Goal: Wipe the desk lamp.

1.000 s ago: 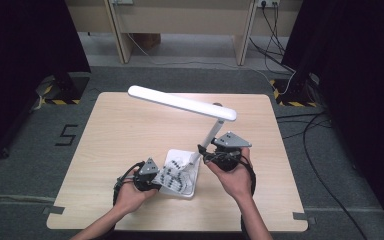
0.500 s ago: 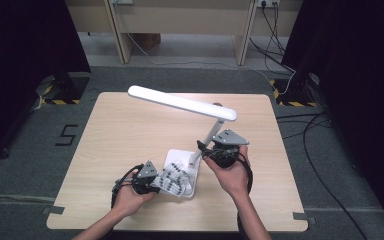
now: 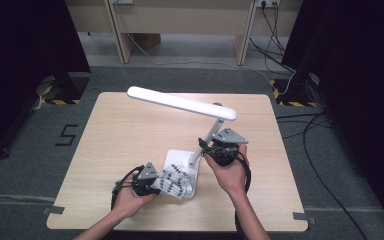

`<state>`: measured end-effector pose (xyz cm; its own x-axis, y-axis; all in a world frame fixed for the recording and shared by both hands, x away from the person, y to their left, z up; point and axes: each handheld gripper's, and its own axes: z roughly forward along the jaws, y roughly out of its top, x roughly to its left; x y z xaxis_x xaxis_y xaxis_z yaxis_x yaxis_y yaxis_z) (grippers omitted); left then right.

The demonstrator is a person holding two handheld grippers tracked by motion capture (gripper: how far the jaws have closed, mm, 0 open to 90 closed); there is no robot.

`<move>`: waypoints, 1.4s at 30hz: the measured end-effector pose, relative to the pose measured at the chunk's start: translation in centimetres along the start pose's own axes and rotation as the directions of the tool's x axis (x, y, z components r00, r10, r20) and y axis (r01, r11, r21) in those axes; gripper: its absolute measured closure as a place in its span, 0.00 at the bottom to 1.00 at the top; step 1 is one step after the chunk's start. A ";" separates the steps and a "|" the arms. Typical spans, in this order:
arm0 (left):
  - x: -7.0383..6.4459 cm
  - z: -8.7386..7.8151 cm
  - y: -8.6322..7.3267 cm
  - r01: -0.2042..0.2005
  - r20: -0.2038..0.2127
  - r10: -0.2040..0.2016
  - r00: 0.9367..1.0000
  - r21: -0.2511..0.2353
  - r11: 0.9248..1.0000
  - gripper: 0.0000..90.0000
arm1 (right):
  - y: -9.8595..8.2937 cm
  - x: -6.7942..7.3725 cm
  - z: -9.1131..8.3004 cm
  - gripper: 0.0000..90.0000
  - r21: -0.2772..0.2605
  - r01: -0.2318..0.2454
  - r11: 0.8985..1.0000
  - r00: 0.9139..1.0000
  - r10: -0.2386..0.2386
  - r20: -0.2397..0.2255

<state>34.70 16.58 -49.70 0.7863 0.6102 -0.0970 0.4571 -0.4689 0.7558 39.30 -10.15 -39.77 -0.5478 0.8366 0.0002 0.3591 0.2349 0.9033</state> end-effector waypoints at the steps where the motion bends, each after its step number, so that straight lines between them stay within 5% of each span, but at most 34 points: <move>1: 0.0 0.0 0.0 -0.002 0.002 0.002 1.000 0.001 1.000 0.91 | 0.0 0.1 0.0 0.66 0.001 0.000 1.000 1.000 0.000 -0.001; 42: -1.3 -1.0 -0.8 -0.036 0.049 0.035 0.998 0.024 0.999 0.91 | 0.7 1.3 0.6 0.72 0.030 -0.029 0.999 0.997 0.027 0.073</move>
<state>32.87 16.79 -49.51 0.8213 0.5613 -0.1024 0.4382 -0.5057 0.7432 39.35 -8.62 -39.42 -0.4818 0.8763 -0.0068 0.3976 0.2255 0.8894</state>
